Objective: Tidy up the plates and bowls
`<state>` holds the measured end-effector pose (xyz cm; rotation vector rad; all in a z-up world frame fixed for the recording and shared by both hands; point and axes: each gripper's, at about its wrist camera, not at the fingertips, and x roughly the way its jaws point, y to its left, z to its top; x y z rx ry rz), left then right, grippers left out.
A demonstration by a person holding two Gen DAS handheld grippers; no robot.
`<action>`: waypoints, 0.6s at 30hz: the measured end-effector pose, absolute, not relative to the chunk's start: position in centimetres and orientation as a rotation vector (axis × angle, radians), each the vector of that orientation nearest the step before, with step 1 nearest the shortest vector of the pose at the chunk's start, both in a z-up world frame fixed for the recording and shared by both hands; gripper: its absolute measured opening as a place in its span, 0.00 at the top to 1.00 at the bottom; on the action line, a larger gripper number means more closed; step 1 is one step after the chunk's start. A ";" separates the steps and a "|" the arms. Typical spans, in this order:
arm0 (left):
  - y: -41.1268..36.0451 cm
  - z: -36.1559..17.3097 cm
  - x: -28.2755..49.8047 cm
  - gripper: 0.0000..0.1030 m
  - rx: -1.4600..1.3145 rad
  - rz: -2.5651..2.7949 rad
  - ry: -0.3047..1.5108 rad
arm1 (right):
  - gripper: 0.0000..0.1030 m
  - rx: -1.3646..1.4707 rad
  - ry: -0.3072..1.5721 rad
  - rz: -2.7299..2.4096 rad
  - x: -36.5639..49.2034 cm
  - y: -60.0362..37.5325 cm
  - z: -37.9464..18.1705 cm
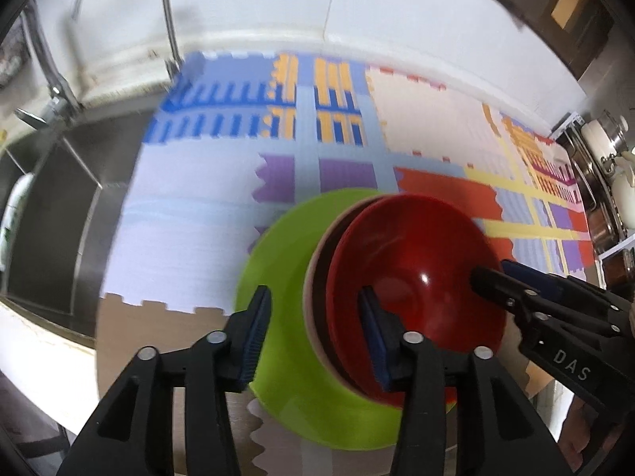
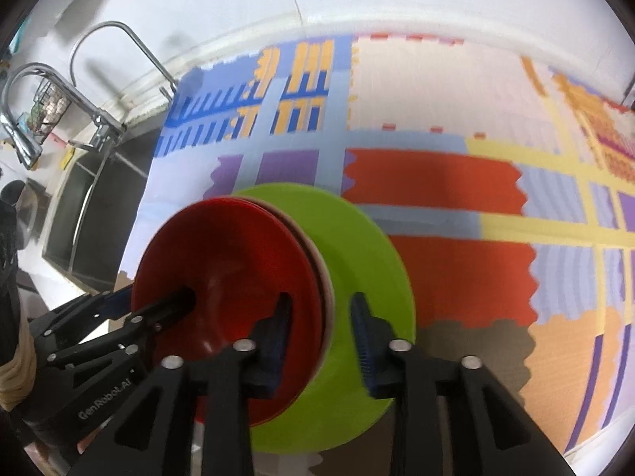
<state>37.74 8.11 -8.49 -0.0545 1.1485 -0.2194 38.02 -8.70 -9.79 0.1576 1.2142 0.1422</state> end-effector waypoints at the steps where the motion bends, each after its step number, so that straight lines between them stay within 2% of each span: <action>1: 8.2 -7.9 37.3 0.50 -0.046 -0.214 1.118 | 0.67 0.147 1.190 0.134 37.7 -8.7 -9.3; 4: 8.0 -6.1 35.7 0.45 -0.015 -0.193 1.027 | 0.64 0.121 1.122 0.119 36.4 -9.0 -7.8; 10: 7.0 -3.4 31.5 0.36 0.029 -0.150 0.858 | 0.44 0.100 0.952 0.076 32.6 -10.3 -4.9; 18: 5.1 -1.4 24.2 0.12 0.035 -0.096 0.658 | 0.24 0.058 0.750 0.039 25.8 -12.7 -2.3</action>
